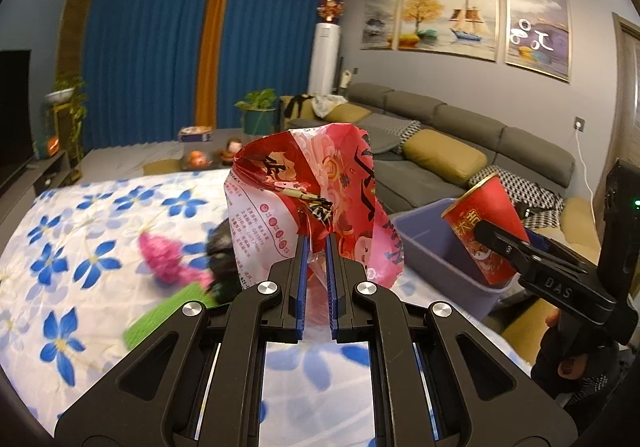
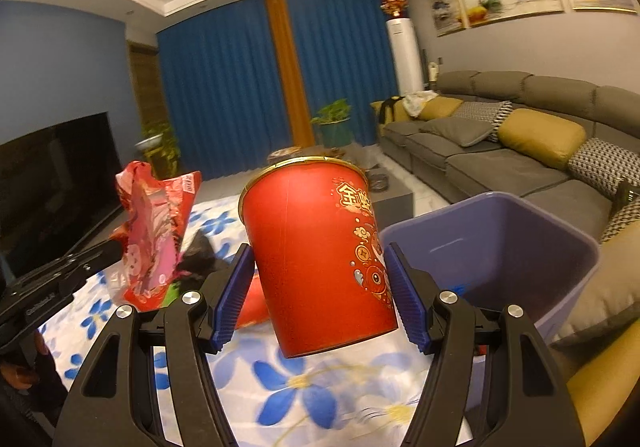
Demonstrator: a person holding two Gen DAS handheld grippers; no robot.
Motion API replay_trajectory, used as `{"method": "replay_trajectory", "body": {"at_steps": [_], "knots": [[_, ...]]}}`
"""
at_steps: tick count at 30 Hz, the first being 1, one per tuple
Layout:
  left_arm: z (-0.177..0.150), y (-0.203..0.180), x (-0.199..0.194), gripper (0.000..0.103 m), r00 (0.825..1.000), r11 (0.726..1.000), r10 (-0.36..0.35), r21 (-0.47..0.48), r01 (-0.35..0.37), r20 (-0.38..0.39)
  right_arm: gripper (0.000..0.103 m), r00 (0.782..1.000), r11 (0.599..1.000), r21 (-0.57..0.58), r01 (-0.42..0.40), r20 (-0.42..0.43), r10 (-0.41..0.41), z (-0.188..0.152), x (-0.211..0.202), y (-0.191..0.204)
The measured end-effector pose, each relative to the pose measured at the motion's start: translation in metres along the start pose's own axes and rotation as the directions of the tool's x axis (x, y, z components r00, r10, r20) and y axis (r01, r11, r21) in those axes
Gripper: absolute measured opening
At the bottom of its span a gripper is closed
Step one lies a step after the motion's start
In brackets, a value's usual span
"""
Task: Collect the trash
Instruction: 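Carry the snack bag in the left tool and red cup in the right over the bin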
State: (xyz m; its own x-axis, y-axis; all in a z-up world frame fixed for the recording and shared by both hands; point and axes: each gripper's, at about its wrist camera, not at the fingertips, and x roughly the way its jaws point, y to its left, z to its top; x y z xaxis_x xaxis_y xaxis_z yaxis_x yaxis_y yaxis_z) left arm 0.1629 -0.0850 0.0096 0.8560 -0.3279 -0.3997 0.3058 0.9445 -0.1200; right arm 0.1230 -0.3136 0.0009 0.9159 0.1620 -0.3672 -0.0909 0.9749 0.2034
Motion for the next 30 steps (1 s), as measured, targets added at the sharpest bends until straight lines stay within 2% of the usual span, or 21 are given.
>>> {"method": "replay_trajectory", "body": {"at_steps": [10, 19, 30], "knots": [[0.028, -0.067, 0.048, 0.008, 0.991, 0.989, -0.130, 0.071, 0.130, 0.002, 0.065, 0.985, 0.983, 0.088, 0.159, 0.049, -0.163, 0.014, 0.007, -0.063], [0.029, -0.111, 0.101, 0.008, 0.977, 0.972, -0.207, 0.098, 0.212, -0.053, 0.065, 0.972, 0.967, 0.135, 0.218, 0.062, -0.228, 0.013, 0.004, -0.088], [0.022, -0.140, 0.136, 0.008, 0.955, 0.954, -0.275, 0.094, 0.285, -0.107, 0.065, 0.965, 0.956, 0.165, 0.243, 0.056, -0.255, 0.017, 0.012, -0.105]]}}
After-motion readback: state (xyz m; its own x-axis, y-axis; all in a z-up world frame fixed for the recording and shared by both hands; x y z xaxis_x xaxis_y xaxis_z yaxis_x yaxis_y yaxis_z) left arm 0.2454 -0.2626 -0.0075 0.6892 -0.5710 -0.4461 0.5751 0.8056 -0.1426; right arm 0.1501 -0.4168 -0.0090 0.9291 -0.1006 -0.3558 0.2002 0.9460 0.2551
